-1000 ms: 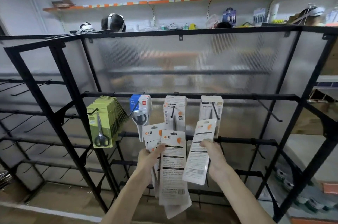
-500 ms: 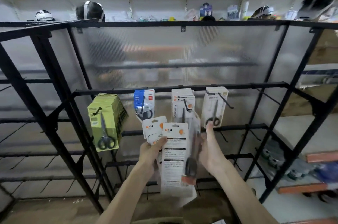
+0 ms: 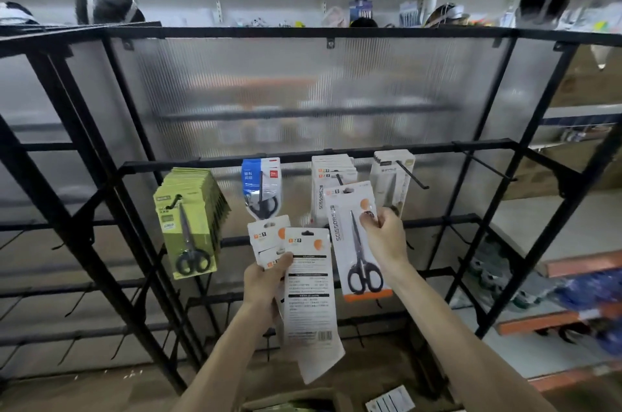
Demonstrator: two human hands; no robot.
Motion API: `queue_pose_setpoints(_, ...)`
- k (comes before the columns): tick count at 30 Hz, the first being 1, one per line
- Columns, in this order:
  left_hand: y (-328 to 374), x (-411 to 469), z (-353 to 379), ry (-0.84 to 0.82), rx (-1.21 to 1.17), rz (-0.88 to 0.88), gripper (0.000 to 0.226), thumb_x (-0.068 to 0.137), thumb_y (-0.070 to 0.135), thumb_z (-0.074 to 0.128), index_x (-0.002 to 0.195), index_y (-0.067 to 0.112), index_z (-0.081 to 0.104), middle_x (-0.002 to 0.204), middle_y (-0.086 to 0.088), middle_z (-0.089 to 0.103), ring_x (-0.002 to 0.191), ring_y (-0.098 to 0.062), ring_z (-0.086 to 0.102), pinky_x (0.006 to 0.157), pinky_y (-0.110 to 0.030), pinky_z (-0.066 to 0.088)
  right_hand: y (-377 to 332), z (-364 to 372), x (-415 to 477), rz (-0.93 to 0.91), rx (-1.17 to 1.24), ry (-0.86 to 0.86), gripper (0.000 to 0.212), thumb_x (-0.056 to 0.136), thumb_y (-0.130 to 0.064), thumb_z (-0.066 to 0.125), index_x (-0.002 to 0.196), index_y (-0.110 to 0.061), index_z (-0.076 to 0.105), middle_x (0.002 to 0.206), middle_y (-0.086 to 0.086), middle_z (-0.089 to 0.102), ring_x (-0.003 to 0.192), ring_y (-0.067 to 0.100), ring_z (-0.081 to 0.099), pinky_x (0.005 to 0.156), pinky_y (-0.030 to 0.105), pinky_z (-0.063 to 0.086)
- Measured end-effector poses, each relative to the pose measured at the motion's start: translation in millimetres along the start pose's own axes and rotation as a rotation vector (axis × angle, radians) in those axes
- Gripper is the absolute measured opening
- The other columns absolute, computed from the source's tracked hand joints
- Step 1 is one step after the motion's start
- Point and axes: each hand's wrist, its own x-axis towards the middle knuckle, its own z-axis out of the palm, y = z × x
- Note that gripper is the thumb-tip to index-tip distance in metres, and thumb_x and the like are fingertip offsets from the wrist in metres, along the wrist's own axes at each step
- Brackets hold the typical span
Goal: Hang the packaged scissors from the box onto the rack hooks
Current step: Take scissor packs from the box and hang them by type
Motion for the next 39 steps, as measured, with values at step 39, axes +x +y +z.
queue_pose_setpoints(39,14.4,-29.0,17.0,-0.161,0.069,0.154,0.022,0.088,0.014,0.079,0.106,0.004,0.074,0.094,-0.011,0.079,0.088,-0.03,0.077,0.085,-0.051,0.061,-5.7,33.9,-60.7,0.148,0.075,-0.184,0.018,0.091,-0.026,0.063,0.103,-0.014,0.057,0.1,0.012,0.07,0.088,0.02,0.07,0.078,0.037,0.058)
